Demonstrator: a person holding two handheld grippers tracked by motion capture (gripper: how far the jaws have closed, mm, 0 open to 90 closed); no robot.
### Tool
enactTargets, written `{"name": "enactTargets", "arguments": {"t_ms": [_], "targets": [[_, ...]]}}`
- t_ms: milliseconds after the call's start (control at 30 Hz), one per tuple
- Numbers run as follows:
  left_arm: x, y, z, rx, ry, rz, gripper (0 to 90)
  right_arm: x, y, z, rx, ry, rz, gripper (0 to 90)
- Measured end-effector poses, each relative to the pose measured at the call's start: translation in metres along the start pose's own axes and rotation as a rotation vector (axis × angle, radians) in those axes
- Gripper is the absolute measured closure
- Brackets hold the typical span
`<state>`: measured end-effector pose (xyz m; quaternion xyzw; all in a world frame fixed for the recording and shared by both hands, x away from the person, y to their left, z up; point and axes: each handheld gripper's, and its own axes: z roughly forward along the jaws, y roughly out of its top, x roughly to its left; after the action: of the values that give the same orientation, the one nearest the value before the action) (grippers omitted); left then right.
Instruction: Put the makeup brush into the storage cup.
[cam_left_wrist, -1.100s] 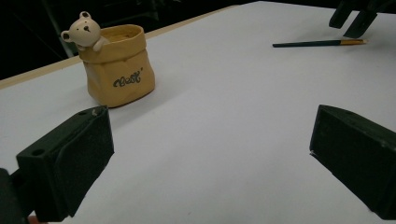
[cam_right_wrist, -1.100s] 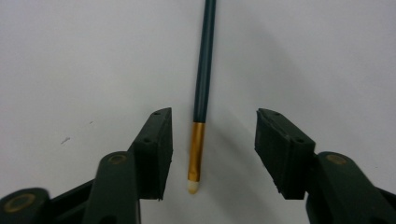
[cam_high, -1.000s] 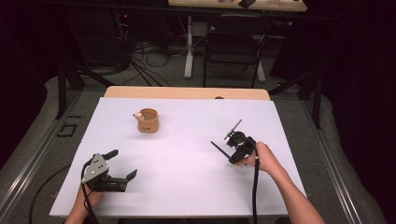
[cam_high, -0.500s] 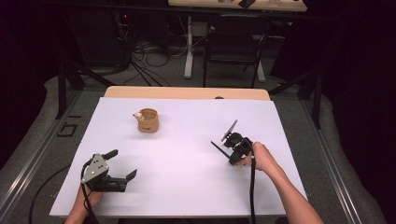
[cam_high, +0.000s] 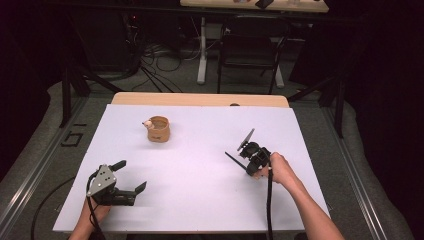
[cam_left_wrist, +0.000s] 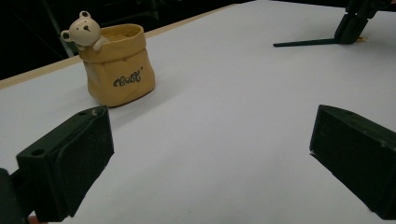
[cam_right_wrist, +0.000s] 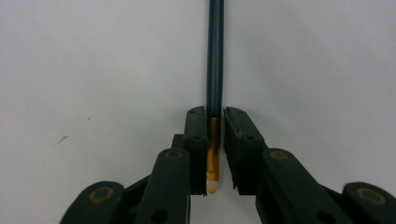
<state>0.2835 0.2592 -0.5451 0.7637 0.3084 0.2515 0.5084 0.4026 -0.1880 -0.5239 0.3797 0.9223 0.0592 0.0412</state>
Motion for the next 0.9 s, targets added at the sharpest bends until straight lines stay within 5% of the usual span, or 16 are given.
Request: {"name": "enactTargets", "arguments": {"t_ms": [733,767,900], "targets": [[-0.0002,0.0001,-0.0001,0.001,-0.002,0.004,0.0,0.001,0.0012,0.0015,-0.007,-0.005,-0.015,84.3],[-0.0002,0.0001,0.0002,0.001,-0.003,0.004,0.0,-0.0009,0.0003,0.0007,-0.009,0.031,0.006,84.3],[-0.0002,0.0,0.0003,0.003,-0.004,0.007,0.0,-0.0015,0.0,-0.0012,-0.018,0.023,0.003,84.3]]}}
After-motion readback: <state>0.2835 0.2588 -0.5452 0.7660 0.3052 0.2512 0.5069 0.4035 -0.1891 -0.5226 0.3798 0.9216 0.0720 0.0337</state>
